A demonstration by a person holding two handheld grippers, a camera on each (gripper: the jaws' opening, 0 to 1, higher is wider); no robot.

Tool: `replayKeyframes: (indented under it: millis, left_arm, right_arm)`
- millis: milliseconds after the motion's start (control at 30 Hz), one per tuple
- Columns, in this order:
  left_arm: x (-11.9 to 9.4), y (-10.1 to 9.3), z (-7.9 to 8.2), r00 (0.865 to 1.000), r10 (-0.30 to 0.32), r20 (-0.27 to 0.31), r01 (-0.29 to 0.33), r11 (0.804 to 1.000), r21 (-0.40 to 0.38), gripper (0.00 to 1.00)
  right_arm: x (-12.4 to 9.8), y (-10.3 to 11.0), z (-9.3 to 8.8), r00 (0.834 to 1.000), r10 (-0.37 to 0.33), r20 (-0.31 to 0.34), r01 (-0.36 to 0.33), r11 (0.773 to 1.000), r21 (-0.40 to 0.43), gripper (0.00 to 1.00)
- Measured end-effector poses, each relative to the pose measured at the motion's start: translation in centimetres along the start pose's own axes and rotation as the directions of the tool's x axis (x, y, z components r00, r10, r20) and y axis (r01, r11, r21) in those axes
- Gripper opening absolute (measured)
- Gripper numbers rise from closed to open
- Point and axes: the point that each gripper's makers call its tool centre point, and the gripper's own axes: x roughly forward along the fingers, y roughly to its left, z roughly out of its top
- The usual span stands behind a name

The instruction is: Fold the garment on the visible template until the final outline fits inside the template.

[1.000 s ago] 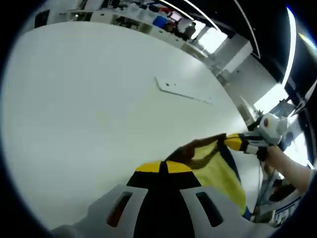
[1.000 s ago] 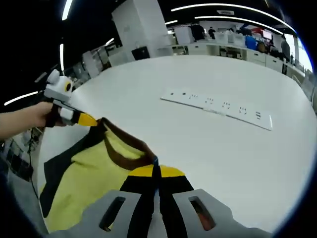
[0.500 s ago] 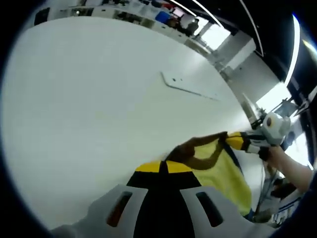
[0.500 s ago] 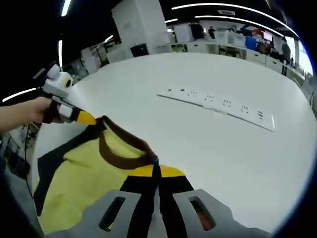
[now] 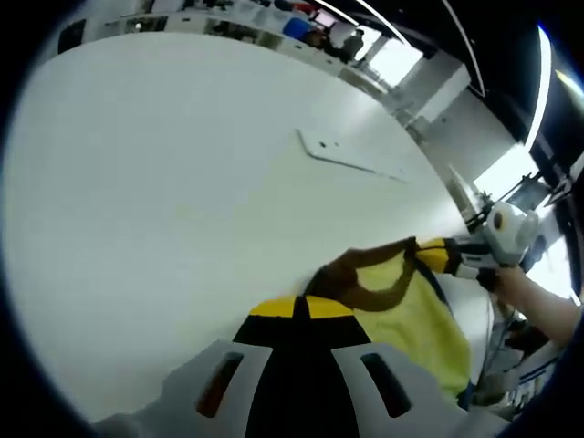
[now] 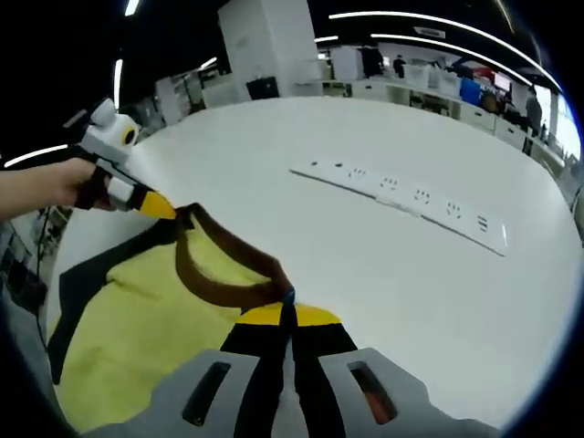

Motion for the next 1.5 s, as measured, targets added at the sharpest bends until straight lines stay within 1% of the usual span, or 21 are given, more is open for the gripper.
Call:
replayKeyframes:
  millis: [500, 633, 733, 933, 1067, 1167, 1367, 1500]
  left_arm:
    - [0.1, 0.3, 0.3, 1.0, 0.006, 0.001, -0.006, 1.0, 0.02, 0.0]
    - [0.0, 0.3, 0.2, 1.0, 0.007, -0.005, -0.006, 0.999, 0.043, 0.0]
    - [-0.1, 0.2, 0.2, 1.0, 0.007, -0.008, -0.007, 0.998, 0.059, 0.0]
    - [-0.3, -0.1, 0.2, 1.0, 0.009, -0.005, -0.008, 0.996, 0.088, 0.0]
    - [-0.5, -0.2, 0.1, 1.0, 0.011, -0.01, -0.009, 0.991, 0.13, 0.0]
    - [-0.6, -0.2, 0.2, 1.0, 0.014, -0.006, -0.013, 0.991, 0.136, 0.03]
    - [-1.1, -0.4, 0.6, 1.0, 0.019, 0.009, -0.021, 0.989, 0.15, 0.09]
    - [-1.6, -0.9, 0.7, 1.0, 0.011, 0.019, -0.014, 0.989, 0.15, 0.1]
  right_arm:
    - [0.3, -0.2, 0.4, 1.0, -0.021, 0.012, 0.021, 0.999, -0.03, 0.05]
    - [0.3, -0.1, 0.4, 1.0, -0.023, 0.009, 0.024, 0.999, -0.043, 0.04]
    - [0.3, 0.1, 0.4, 1.0, -0.03, 0.007, 0.031, 0.997, -0.07, 0.04]
    - [0.2, 0.0, 0.4, 0.999, -0.038, 0.004, 0.038, 0.997, -0.073, 0.04]
    - [0.0, -0.2, 0.6, 0.999, -0.052, 0.005, 0.052, 0.996, -0.076, 0.07]
    - [-0.2, -0.3, 0.7, 0.998, -0.058, 0.01, 0.059, 0.995, -0.083, 0.07]
    - [-0.9, -0.5, 1.3, 0.997, -0.076, 0.028, 0.078, 0.993, -0.092, 0.1]
    - [-1.5, -0.1, 1.9, 0.996, -0.073, 0.048, 0.077, 0.993, -0.09, 0.13]
